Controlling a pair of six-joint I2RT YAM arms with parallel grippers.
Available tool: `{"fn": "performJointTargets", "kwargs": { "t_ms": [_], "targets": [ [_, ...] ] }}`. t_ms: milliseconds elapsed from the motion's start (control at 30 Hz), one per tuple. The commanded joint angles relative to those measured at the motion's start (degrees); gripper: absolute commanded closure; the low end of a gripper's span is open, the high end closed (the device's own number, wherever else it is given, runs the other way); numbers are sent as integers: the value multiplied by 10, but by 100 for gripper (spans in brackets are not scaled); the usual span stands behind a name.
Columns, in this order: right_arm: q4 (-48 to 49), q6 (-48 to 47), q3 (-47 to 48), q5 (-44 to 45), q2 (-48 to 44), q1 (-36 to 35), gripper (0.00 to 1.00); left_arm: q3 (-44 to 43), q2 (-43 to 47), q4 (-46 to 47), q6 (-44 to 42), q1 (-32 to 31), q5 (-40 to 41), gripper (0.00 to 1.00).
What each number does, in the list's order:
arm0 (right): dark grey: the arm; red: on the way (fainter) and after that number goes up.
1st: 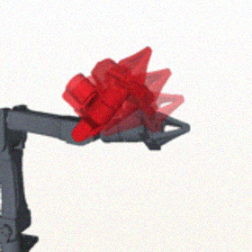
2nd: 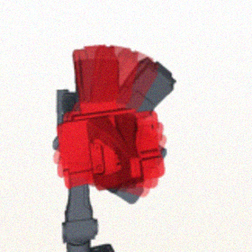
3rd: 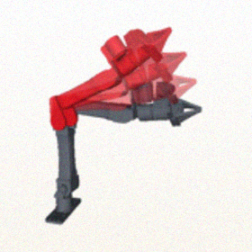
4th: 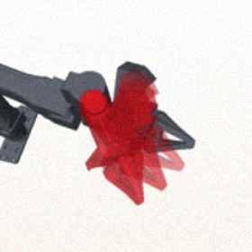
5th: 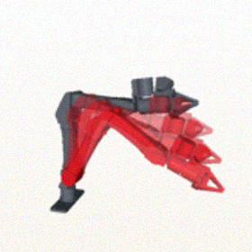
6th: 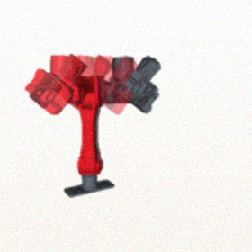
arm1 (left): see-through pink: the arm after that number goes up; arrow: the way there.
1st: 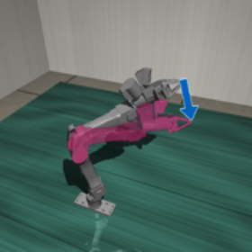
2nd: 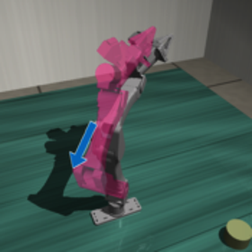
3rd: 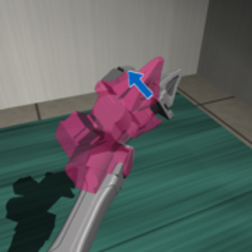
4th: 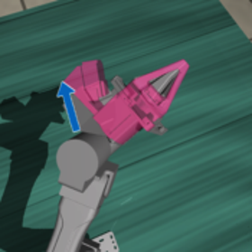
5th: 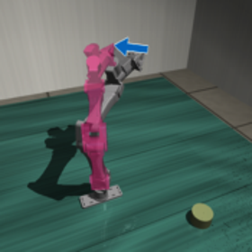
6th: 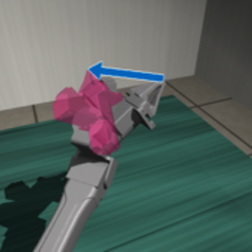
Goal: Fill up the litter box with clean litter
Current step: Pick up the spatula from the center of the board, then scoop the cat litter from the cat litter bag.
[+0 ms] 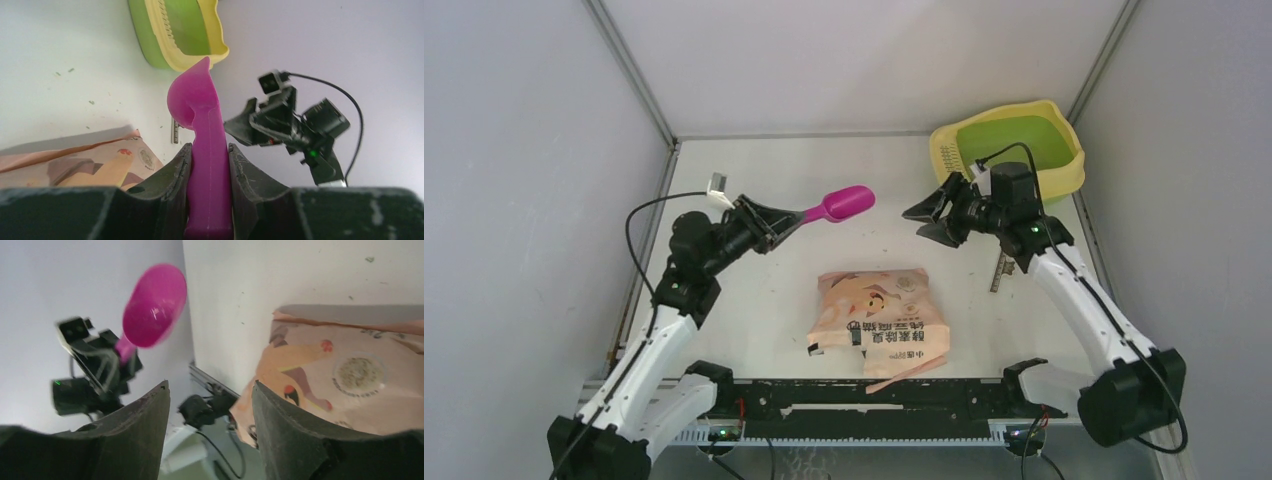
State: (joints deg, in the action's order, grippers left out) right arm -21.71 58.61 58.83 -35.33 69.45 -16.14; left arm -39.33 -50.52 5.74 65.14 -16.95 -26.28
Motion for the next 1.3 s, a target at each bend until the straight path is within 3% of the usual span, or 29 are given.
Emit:
{"fn": "performJointTargets", "kwargs": {
  "t_ms": [0, 133, 200, 233, 433, 567, 733, 900, 1267],
  "targets": [
    [-174, -229, 65, 98, -59, -47, 32, -50, 63, -92, -8, 50, -27, 100],
    [-290, -290, 90, 177, -61, -112, 34, -53, 107, -162, -23, 70, -26, 100],
    [-302, -305, 97, 216, -78, -177, 37, -46, 130, -187, -25, 71, -23, 100],
    [-304, -312, 105, 259, -91, -248, 37, -42, 141, -196, -25, 71, -22, 100],
    [-310, -381, 135, 707, -76, -608, 36, -31, 203, -271, -39, 79, 4, 100],
    [-230, -479, 115, 834, -43, -734, 36, -42, 227, -356, -77, 101, 28, 100],
    [-158, -615, 97, 848, 21, -787, 37, -7, 260, -395, -80, 132, 22, 100],
    [-140, -687, 96, 820, 86, -816, 37, 19, 287, -406, -75, 146, 8, 100],
    [-133, -680, 104, 754, 130, -861, 33, 18, 286, -407, -78, 150, 1, 100]
  ]
}}
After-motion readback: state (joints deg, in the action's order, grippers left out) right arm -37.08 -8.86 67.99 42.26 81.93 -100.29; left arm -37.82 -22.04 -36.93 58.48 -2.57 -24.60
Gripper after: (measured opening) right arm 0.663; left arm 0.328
